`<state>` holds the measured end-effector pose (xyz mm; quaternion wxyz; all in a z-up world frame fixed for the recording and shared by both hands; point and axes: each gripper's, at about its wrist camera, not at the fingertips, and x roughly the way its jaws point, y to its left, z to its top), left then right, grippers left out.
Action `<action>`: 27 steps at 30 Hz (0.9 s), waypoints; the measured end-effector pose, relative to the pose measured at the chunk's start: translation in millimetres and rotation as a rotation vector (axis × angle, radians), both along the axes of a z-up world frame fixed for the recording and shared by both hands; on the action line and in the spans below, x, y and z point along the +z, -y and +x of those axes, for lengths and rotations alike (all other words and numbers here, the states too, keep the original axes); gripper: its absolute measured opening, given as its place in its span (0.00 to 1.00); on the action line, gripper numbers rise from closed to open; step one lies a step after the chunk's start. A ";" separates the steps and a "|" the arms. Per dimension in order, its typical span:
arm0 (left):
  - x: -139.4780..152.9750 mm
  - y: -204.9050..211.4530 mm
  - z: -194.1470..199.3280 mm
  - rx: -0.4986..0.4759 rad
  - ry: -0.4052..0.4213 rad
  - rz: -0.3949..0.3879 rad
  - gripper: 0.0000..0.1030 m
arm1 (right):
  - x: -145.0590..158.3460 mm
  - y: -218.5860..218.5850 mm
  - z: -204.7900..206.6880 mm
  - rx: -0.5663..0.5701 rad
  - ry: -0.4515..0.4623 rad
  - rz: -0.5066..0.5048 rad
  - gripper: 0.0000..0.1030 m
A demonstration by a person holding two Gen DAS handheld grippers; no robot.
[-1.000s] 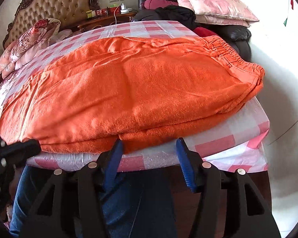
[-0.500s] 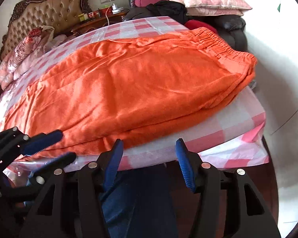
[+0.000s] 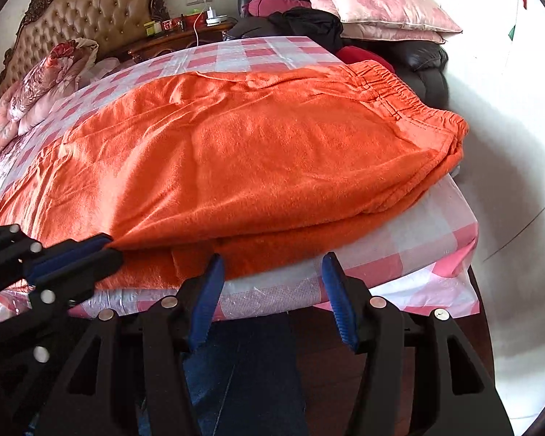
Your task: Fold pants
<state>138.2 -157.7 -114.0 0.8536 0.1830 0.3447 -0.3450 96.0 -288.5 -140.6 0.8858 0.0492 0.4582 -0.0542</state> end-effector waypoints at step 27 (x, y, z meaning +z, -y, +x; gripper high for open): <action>4.2 -79.2 -5.7 0.108 -0.119 -0.247 0.35 | 9.7 8.7 25.0 0.036 0.013 -0.137 0.49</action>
